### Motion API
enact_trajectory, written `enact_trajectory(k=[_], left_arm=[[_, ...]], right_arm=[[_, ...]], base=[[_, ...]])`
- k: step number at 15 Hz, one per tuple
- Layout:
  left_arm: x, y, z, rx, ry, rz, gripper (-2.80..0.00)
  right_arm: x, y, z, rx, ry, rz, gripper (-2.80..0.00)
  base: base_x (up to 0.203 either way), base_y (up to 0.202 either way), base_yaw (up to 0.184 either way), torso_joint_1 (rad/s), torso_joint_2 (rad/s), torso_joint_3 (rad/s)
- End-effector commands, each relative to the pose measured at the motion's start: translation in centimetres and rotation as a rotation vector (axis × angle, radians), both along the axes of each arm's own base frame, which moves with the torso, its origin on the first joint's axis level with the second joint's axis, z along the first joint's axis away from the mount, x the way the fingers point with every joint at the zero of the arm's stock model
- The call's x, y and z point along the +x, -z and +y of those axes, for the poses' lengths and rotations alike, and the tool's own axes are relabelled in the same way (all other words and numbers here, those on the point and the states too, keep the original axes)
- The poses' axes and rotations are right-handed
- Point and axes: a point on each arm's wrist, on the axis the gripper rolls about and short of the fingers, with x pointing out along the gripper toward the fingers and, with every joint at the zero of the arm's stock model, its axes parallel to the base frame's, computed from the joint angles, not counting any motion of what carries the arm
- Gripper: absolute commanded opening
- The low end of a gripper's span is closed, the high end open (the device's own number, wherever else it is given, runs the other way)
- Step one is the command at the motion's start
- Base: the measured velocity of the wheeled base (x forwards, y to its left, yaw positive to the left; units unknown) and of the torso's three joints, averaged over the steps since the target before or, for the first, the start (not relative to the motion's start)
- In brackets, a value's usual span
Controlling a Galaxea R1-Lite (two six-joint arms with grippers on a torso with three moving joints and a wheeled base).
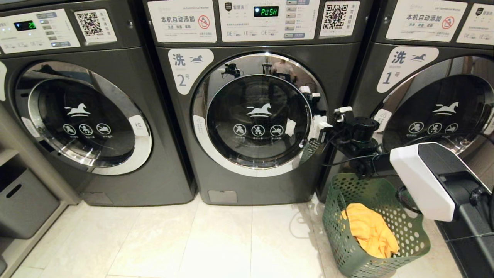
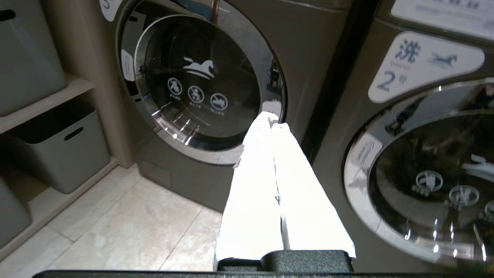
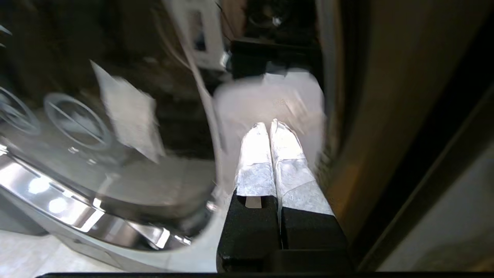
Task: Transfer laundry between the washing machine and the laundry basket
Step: Press the washing machine door tightly with the right hand
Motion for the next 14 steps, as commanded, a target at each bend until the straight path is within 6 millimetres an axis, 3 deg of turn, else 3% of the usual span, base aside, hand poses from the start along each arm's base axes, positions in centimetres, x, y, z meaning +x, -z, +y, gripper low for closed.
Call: enact_trajectory(k=[1,3,5,10,14], left_arm=[[-4.3,0.8,0.2,0.009,0.002,-0.048,-2.80],[-6.3,2.8,0.2,0.025,0.013,0.029,-2.80],[-7.5,4.1,0.2,0.037,0.020,0.069,-2.80],[-8.6,7.4,0.2,0.121,0.059,0.166,-2.80],[-9.8,13.0,0.0,0.154,0.166,0.305,-2.80]], right_arm=[[0.9,3.5,-1.0,-0.006,0.017,0.046,-2.80],[1.1,5.2,-1.3,-0.006,0.020,0.045,-2.80],[1.1,5.7,-1.2,0.010,0.010,-0.013,-2.80],[0.9,4.2,-1.0,0.032,-0.022,-0.066,-2.80],[0.6,2.1,-0.5,0.038,-0.038,-0.113,-2.80]], base=[[0.000,0.000,0.000,0.000,0.00,0.000],[0.000,0.000,0.000,0.000,0.00,0.000],[0.000,0.000,0.000,0.000,0.00,0.000],[0.000,0.000,0.000,0.000,0.00,0.000],[0.000,0.000,0.000,0.000,0.00,0.000]])
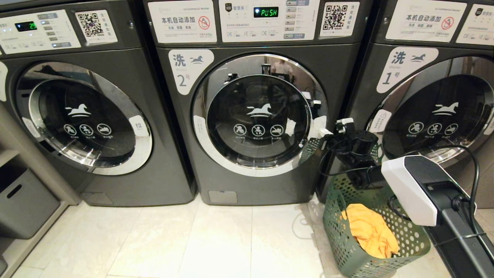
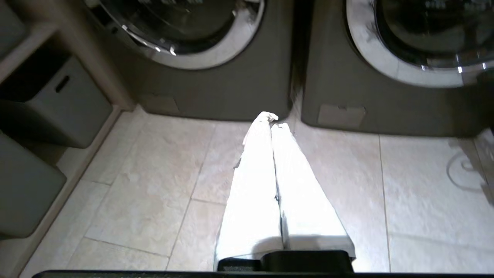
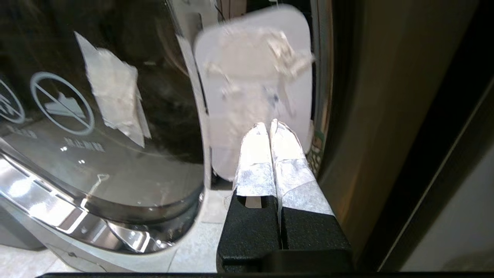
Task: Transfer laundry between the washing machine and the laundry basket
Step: Press the washing machine door tightly with the right hand
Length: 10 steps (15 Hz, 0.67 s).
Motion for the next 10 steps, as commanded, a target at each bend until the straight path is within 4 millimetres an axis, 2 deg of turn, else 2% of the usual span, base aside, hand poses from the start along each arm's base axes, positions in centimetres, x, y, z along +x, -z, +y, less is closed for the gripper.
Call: enact_trajectory(k=[1,3,6,8,10], left_arm=[[-0.9,2.0,0.0,-0.001,0.027,0.009,-2.80],[-1.4,4.6,0.0,-0.002,0.038,0.048,-2.80],[-2.3,8.6,-0.1,-0.005,0.066,0.074,-2.80],[-2.5,9.5,-0.2,-0.017,0.121,0.109,-2.80],[-2.7,9.5,-0.4,-0.024,0.183,0.096,-2.80]], right_arm=[[-0.3,-1.8,0.6,0.001,-0.014,-0.038,-2.80],[-0.4,-2.1,0.8,0.000,-0.017,-0.042,-2.80],[-0.3,-1.6,0.9,-0.007,-0.013,-0.032,-2.80],[-0.2,-1.3,0.8,-0.008,-0.009,-0.023,-2.80],[-0.3,-1.5,0.8,-0.012,-0.005,-0.018,-2.80]], base=[[0.000,0.000,0.000,0.000,0.00,0.000],[0.000,0.000,0.000,0.000,0.00,0.000],[0.000,0.000,0.000,0.000,0.00,0.000],[0.000,0.000,0.000,0.000,0.00,0.000],[0.000,0.000,0.000,0.000,0.00,0.000]])
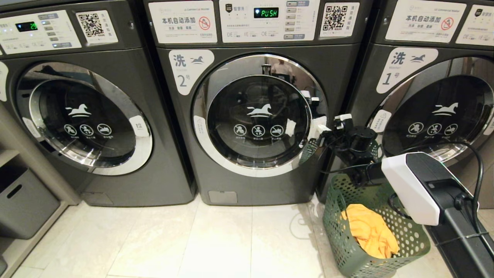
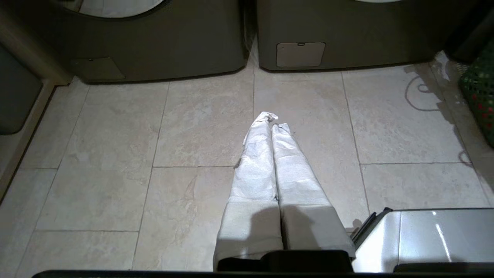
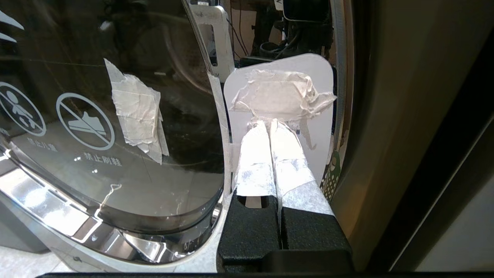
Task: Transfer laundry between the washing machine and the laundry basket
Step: Press the washing machine door tightly with the right hand
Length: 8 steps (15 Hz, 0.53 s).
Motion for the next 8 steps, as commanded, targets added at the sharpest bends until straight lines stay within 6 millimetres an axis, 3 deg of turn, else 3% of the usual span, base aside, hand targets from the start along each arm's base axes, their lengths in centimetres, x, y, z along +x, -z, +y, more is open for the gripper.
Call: enact_trajectory(k=[1,4,8], left_arm=[[-0.4,0.5,-0.1,0.000,0.036,-0.040,-2.80],[-1.5,1.3,-0.2,0.030,0.091,-0.166,-2.80],[-1.5,1.4,-0.2,0.034,0.094,-0.175,-2.80]], right_arm=[[0.0,-0.3,0.0,0.000,-0.001,-0.009,-2.80],[0.0,-0.3,-0.2,0.000,0.002,-0.001,-2.80],[0.0,-0.2,-0.2,-0.003,0.002,0.008,-2.80]], base=[[0.000,0.000,0.000,0.000,0.00,0.000],[0.000,0.000,0.000,0.000,0.00,0.000],[0.000,0.000,0.000,0.000,0.00,0.000]])
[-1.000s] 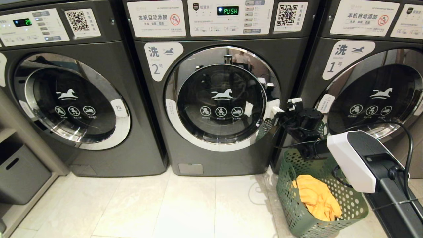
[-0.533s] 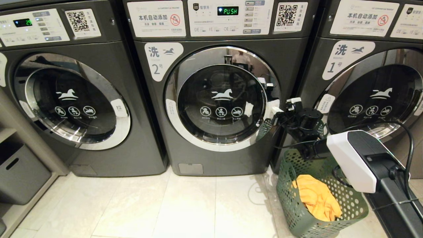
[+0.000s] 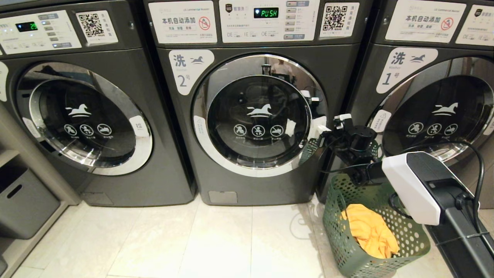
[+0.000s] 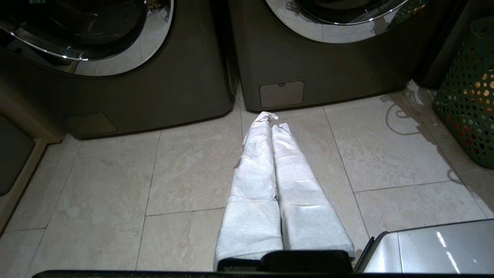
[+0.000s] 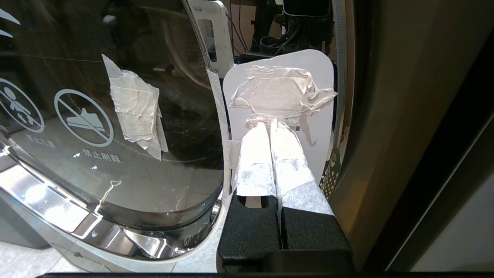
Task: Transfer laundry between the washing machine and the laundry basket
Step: Press the washing machine door tightly with the right hand
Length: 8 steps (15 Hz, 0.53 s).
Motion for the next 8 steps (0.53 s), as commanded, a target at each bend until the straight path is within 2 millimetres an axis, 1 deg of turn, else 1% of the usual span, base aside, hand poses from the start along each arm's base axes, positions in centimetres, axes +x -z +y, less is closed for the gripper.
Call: enact_trajectory(k=[1,8], left_arm=[[-0.09,0.09,0.00,-0.001,-0.001,-0.011,-2.80],[-0.09,0.07,0.01,-0.002,-0.005,-0.013,-2.80]], right_arm=[[-0.03,-0.17,0.02,0.000,-0.002,-0.004,-2.80],[-0.05,-0.35,0.02,0.000,-0.002,-0.002,-2.80]], base=[[0.000,0.000,0.000,0.000,0.00,0.000],[0.000,0.000,0.000,0.000,0.00,0.000]])
